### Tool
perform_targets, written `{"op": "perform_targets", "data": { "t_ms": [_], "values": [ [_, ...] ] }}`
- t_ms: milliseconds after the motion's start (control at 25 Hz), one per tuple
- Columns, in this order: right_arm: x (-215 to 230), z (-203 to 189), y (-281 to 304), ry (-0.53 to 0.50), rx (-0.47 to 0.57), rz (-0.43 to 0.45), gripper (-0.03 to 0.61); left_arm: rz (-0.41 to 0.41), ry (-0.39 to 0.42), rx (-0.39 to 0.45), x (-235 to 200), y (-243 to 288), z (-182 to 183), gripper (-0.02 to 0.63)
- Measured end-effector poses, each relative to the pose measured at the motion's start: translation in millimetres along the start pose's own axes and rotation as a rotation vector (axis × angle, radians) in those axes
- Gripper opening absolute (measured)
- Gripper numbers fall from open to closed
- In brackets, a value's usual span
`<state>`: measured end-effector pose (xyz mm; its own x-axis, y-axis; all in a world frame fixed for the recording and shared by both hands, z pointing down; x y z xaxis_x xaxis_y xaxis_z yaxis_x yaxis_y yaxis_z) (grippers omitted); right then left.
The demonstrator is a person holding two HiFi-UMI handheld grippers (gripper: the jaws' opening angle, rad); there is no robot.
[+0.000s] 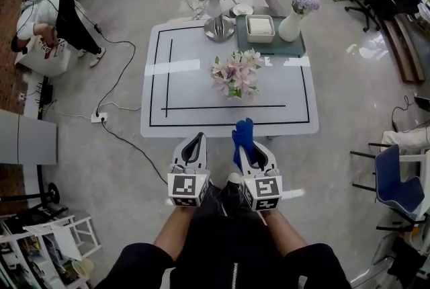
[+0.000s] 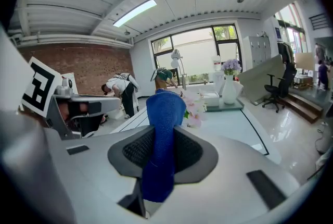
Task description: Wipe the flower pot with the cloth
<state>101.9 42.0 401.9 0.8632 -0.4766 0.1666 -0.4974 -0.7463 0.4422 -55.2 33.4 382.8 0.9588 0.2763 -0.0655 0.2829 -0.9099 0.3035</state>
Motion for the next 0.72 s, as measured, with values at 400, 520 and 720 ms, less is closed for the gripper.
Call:
{"op": "perform_targets", "data": {
  "t_ms": [400, 520, 720],
  "values": [
    [-40.7, -3.2, -31.8, -0.038, 0.004, 0.050, 0.095, 0.041, 0.004, 0.000, 1.4, -55.2, -12.4, 0.006],
    [-47.1, 1.0, -33.3, -0.042, 0.013, 0.053, 0.095, 0.032, -0.007, 0.018, 0.9, -59.5, -9.6, 0.006],
    [-54.5, 4.7, -35.3, -0.054, 0.024, 0.062, 0.095, 0.034, -0.003, 0.015, 2.0, -63.3, -7.8, 0.006]
  ]
}}
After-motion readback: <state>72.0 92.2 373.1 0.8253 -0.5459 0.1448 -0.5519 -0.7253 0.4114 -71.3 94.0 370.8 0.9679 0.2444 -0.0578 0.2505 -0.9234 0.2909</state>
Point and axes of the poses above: the fingertips, and each gripper's own axes: y forward along the fingers, x to its right, z out of its top, the point moved 4 cm from there along -y, backward along the fingers, and after that the axes turned 1 degree about z, right-handed, at the moved point
